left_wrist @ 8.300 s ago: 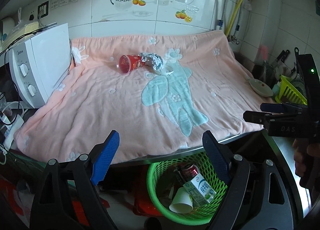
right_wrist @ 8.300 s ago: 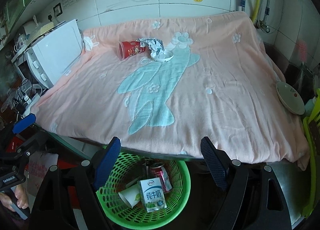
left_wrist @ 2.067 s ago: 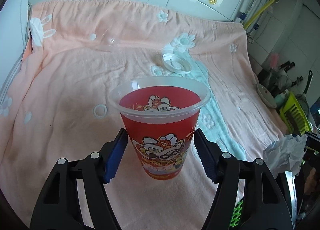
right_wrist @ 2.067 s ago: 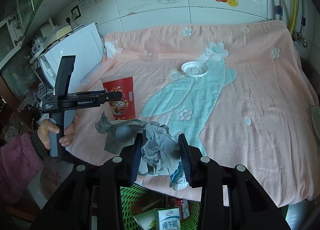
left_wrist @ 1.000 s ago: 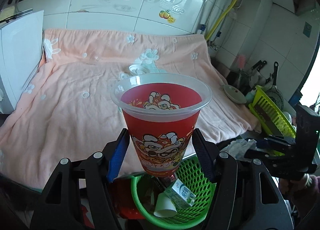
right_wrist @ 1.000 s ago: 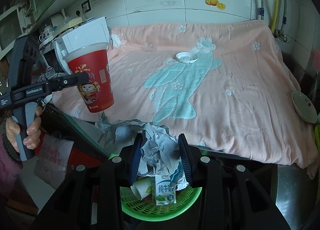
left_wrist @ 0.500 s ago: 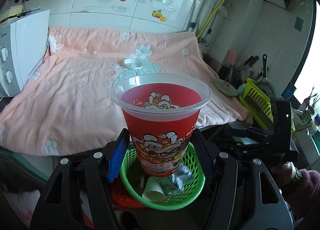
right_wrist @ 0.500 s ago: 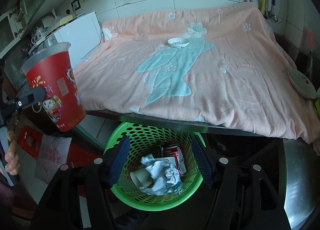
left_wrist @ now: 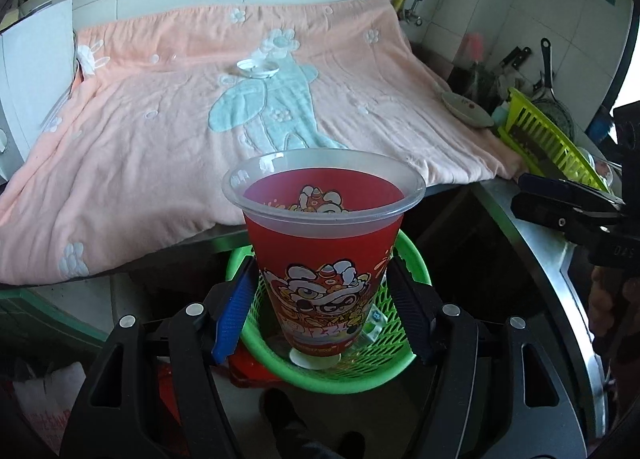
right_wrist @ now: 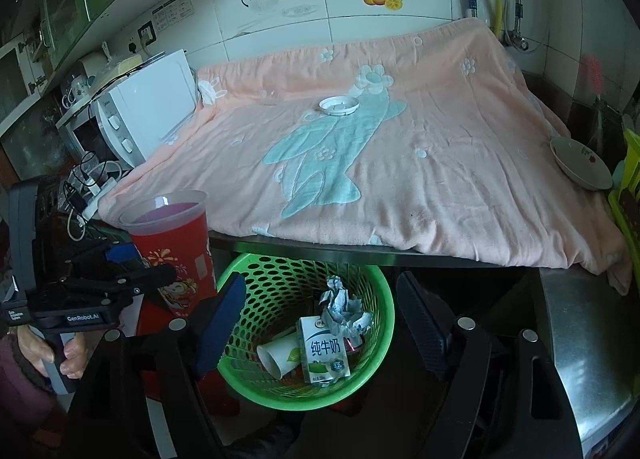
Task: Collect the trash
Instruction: 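Open right tool to drop the paper while left tool drops the red cup, then move right tool to the white plastic lid and close on it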
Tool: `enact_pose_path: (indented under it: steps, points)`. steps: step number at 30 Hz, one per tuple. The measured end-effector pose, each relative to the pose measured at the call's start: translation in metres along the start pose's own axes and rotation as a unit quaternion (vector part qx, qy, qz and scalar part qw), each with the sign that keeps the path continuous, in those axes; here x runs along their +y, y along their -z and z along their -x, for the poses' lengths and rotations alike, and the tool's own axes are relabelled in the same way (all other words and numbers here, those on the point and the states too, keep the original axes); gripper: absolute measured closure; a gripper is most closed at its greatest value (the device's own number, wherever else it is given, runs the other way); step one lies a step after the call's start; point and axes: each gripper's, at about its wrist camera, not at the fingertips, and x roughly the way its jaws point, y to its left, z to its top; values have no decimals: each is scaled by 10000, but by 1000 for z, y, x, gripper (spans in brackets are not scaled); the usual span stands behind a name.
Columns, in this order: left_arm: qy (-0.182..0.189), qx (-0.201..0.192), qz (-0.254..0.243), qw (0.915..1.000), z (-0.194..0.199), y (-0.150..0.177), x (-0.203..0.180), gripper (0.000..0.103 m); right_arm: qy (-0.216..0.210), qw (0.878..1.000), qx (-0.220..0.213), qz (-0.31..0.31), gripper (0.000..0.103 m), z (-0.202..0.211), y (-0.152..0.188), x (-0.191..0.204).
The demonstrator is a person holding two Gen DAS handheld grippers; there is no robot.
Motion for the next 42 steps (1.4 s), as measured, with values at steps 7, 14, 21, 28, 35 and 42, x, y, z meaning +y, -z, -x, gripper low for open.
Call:
enact_pose_path:
  steps: [7,14,21,28,35,42]
  points:
    - [-124,98,44,9999,-5,4,5,25,-32,10000,-5,14,27,1,1,0]
    - [-152,63,288,9994,1,4,17,20,-59,10000,12,63,25,-3,-4,3]
    - [-243,-5,421,9988,6,-2,28,15,-112,9998,86,140,24,-16,-15,8]
    - [-346,-154,512,9980,13,-19,45,11,-154,9996,183,160,24,-36,-45,6]
    - [-492,-249,677,9962,11,-43,75,9,-192,9992,338,62,20,-76,-90,1]
    - [-646,-337,816,9940,-2,-78,118,8,-194,9990,411,26,15,-133,-148,-7]
